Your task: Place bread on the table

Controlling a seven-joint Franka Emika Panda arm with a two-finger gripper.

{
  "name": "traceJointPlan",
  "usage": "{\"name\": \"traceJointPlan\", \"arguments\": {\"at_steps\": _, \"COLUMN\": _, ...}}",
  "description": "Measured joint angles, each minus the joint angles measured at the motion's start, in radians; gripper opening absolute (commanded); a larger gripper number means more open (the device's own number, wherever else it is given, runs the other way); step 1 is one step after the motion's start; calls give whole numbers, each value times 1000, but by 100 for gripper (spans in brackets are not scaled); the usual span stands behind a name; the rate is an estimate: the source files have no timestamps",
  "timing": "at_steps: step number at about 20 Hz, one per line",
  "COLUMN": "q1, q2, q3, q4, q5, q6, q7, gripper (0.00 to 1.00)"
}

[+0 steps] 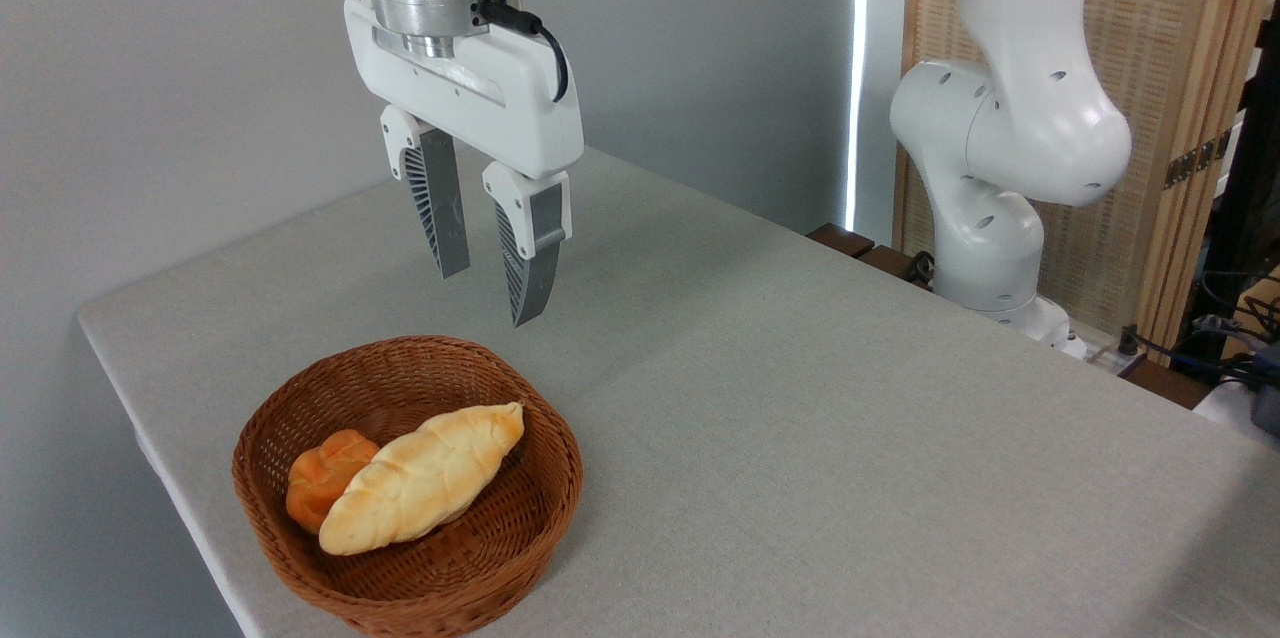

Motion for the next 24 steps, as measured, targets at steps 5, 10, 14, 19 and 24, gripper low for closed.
{"name": "traceJointPlan", "arguments": {"at_steps": 5, "q1": 0, "q2": 0, "q3": 0, "q4": 0, "q5": 0, "q6": -28, "q7": 28, "gripper": 100}}
{"name": "traceJointPlan", "arguments": {"at_steps": 10, "q1": 0, "q2": 0, "q3": 0, "q4": 0, "q5": 0, "q6": -28, "q7": 32, "gripper": 100}}
{"name": "traceJointPlan", "arguments": {"at_steps": 14, "q1": 0, "q2": 0, "q3": 0, "q4": 0, "q5": 0, "q6": -28, "q7": 32, "gripper": 100}}
{"name": "traceJointPlan", "arguments": {"at_steps": 19, "q1": 0, "q2": 0, "q3": 0, "q4": 0, "q5": 0, "q6": -28, "q7": 32, "gripper": 100}}
{"name": "traceJointPlan", "arguments": {"at_steps": 24, "q1": 0, "q2": 0, "q3": 0, "q4": -2, "q5": 0, "q6": -32, "q7": 32, "gripper": 100}}
